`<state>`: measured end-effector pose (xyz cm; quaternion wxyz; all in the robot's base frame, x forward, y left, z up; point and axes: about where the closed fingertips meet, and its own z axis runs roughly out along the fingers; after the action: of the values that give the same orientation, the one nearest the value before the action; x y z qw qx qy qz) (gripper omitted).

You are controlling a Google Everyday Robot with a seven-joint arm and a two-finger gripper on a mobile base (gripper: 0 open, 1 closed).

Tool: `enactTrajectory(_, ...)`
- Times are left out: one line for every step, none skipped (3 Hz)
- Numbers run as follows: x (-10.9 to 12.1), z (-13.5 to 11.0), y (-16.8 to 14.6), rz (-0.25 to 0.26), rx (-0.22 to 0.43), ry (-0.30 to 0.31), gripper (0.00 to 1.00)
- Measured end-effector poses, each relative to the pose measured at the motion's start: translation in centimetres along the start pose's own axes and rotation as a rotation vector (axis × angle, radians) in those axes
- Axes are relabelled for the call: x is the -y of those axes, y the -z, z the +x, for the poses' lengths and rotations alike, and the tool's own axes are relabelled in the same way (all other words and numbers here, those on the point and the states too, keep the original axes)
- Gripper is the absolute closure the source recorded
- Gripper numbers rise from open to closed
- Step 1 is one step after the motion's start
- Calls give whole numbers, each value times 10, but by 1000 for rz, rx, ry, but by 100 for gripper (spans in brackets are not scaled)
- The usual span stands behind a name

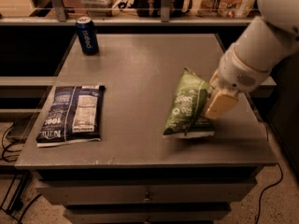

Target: Move green jalapeno chip bag near pepsi can

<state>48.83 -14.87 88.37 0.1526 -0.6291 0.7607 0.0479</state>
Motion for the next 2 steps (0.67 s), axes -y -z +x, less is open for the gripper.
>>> enactTrajectory(23, -61, 66, 124, 46, 139, 100)
enactTrajectory(23, -61, 66, 124, 46, 139, 100)
